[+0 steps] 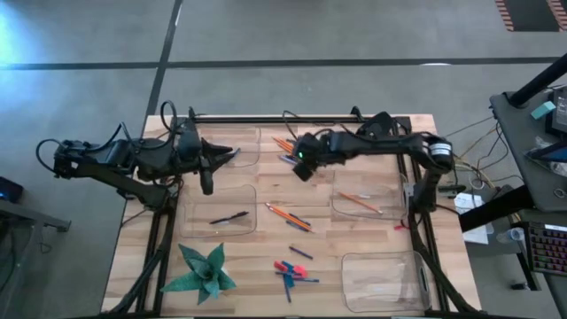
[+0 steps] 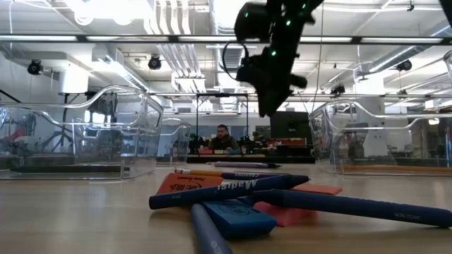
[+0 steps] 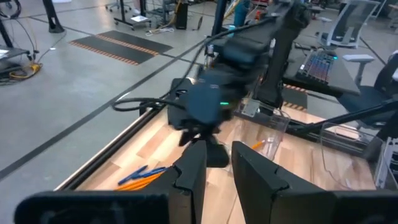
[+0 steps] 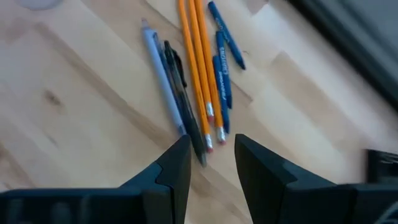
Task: Sort crayons/erasers/pens/pencils in bins
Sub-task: Put the blue crayon into the top transparent bin
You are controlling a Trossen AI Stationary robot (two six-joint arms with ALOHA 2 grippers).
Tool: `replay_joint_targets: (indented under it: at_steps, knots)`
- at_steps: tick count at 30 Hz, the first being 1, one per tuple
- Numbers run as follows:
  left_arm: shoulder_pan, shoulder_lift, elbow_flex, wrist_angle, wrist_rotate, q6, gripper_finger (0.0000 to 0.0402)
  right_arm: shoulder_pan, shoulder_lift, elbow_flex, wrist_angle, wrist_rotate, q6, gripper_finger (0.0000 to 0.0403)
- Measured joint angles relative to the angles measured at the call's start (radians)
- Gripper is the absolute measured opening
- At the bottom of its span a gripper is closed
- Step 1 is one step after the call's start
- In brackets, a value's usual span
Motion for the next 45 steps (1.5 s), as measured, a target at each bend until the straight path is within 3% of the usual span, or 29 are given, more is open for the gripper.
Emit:
replay_joint_targets:
  at_steps: [5, 17, 24, 33, 42, 45]
  knots:
    - [0.0, -0.002, 0.0, -0.002, 0.015, 0.001, 0.0063, -0.069, 0.06, 0.003, 0.015, -0.136, 0.035, 0.0116]
    - [0.002, -0.001, 0.0, -0.018, 0.016, 0.028, 0.0063, -0.133, 0.097, 0.003, 0.181, -0.133, -0.104, 0.0117]
    - [0.002, -0.008, 0.0, -0.018, -0.049, 0.043, 0.0063, -0.206, 0.13, 0.003, 0.257, -0.272, -0.133, 0.0146]
    - [0.002, -0.006, 0.0, -0.012, -0.228, 0.192, 0.0063, -0.274, 0.154, 0.003, 0.267, -0.257, -0.239, 0.0162]
    - [0.002, -0.016, 0.0, -0.009, -0.25, 0.224, 0.0063, -0.304, 0.244, 0.003, 0.303, -0.269, -0.253, 0.0148]
    - [0.002, -0.023, 0.0, -0.008, -0.251, 0.245, 0.0063, -0.302, 0.277, 0.02, 0.297, -0.197, -0.278, 0.0148]
